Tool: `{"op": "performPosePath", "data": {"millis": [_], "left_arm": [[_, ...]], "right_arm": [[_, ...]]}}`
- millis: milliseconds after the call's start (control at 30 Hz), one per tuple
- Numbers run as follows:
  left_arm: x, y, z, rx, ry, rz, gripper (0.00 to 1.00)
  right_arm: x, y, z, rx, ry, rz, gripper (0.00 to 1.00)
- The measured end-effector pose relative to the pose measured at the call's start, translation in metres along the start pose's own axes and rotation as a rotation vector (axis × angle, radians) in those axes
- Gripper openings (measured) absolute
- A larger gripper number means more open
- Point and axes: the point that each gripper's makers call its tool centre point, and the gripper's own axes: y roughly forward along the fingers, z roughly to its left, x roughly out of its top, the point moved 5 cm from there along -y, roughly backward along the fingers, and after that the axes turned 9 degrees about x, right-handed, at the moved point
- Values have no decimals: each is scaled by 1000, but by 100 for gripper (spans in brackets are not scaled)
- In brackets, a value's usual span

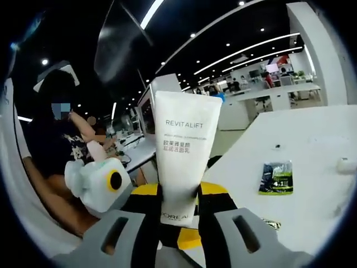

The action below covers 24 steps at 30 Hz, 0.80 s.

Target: Arrange the skincare products in the storage area until every visible bottle or jar stands upright without overlapping.

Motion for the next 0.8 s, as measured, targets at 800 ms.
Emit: {"op": "performPosePath", "data": {"millis": [800], "left_arm": [[4, -3, -8, -109, -138, -5, 26]], "right_arm": [[5, 0, 2, 64, -20, 24, 28]]}}
